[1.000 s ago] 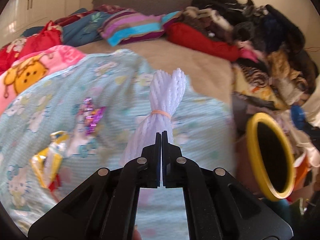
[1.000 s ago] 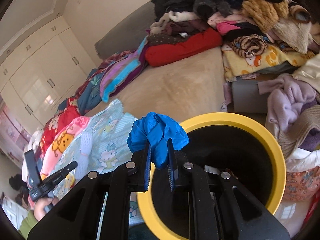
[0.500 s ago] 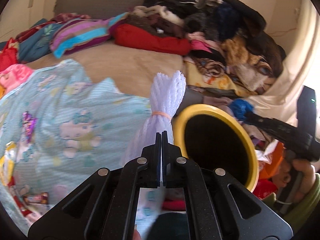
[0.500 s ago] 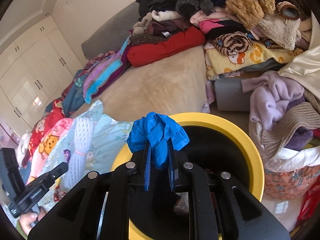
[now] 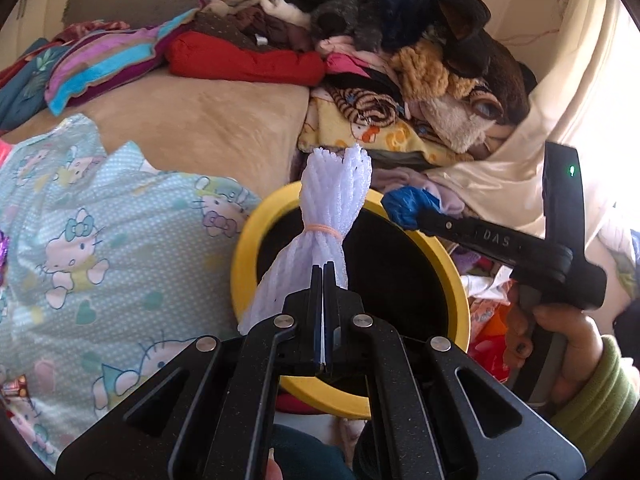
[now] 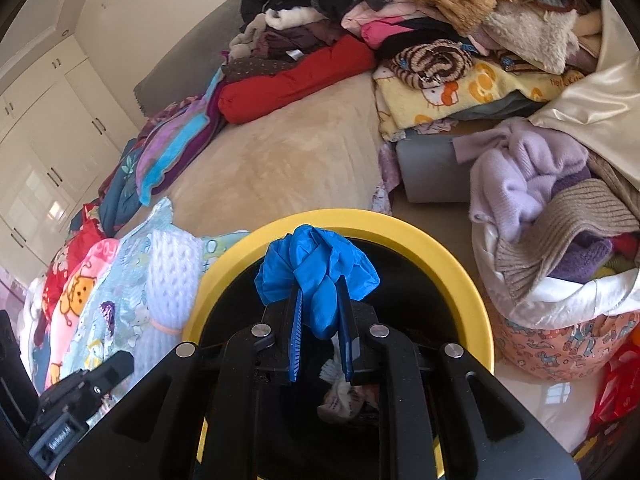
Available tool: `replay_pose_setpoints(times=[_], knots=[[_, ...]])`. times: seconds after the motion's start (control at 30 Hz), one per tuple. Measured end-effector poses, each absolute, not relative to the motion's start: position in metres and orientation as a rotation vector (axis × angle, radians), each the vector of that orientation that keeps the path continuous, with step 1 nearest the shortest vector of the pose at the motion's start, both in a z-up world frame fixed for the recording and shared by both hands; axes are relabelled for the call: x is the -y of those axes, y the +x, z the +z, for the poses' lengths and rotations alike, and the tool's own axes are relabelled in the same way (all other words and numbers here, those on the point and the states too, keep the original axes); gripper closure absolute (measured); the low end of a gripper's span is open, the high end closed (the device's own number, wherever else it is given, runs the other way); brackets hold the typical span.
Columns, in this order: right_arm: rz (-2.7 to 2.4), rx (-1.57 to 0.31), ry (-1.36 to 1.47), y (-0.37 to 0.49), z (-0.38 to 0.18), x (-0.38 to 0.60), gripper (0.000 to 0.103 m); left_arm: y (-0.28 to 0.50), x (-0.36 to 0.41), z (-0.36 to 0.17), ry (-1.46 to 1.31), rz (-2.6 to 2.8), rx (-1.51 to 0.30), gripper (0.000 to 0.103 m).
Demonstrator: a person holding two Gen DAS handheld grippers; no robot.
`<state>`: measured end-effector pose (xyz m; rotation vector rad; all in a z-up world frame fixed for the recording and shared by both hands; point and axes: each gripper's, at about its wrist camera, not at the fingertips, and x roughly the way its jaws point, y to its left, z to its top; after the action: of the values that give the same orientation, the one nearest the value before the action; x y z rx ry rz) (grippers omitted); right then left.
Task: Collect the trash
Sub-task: 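Carry the mesh bag and blue glove over the yellow bin, then open both grippers to drop the mesh bag and glove into the bin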
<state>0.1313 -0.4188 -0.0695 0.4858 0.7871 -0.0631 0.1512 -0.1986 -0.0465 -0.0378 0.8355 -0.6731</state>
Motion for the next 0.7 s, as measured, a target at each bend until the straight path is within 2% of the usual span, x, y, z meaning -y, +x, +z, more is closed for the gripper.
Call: replay_pose_setpoints(times=[0.2, 0.23, 0.27, 0.3, 0.33, 0.37, 0.4, 0.47, 0.5, 0.53, 0.57, 0.7], knots=[[-0.061, -0.82, 0.521, 0.132, -0.078, 0.43, 0.085, 0.154, 0.215, -0.054, -0.037, -0.688, -0.857, 0.103], [-0.058, -0.827, 0.527, 0.132, -0.079, 0.431, 0.08, 0.155, 0.215, -0.054, -0.04, -0.687, -0.855, 0.103], [-0.057, -0.832, 0.538, 0.132, -0.081, 0.433, 0.068, 0.155, 0.215, -0.053, -0.047, -0.681, -0.85, 0.103], [-0.06, -0.829, 0.548, 0.131, -0.081, 0.434, 0.063, 0.156, 0.213, -0.053, -0.057, -0.671, -0.845, 0.098], [-0.064, -0.826, 0.548, 0.131, -0.081, 0.435, 0.063, 0.157, 0.21, -0.053, -0.075, -0.664, -0.843, 0.078], [-0.066, -0.826, 0.545, 0.131, -0.081, 0.435, 0.062, 0.157, 0.207, -0.052, -0.092, -0.656, -0.838, 0.065], [-0.064, -0.827, 0.542, 0.132, -0.081, 0.434, 0.06, 0.156, 0.203, -0.051, -0.107, -0.649, -0.831, 0.045], [-0.063, -0.826, 0.536, 0.132, -0.08, 0.433, 0.054, 0.155, 0.198, -0.049, -0.134, -0.648, -0.817, 0.041], [-0.064, -0.822, 0.532, 0.133, -0.08, 0.431, 0.052, 0.153, 0.195, -0.048, -0.137, -0.639, -0.811, 0.034], [-0.061, -0.821, 0.526, 0.133, -0.079, 0.429, 0.051, 0.152, 0.192, -0.047, -0.139, -0.626, -0.8, 0.019], [-0.059, -0.82, 0.517, 0.133, -0.079, 0.426, 0.05, 0.15, 0.189, -0.045, -0.144, -0.617, -0.787, 0.012], [-0.044, -0.808, 0.483, 0.135, -0.073, 0.413, 0.042, 0.142, 0.179, -0.038, -0.139, -0.576, -0.746, 0.01]])
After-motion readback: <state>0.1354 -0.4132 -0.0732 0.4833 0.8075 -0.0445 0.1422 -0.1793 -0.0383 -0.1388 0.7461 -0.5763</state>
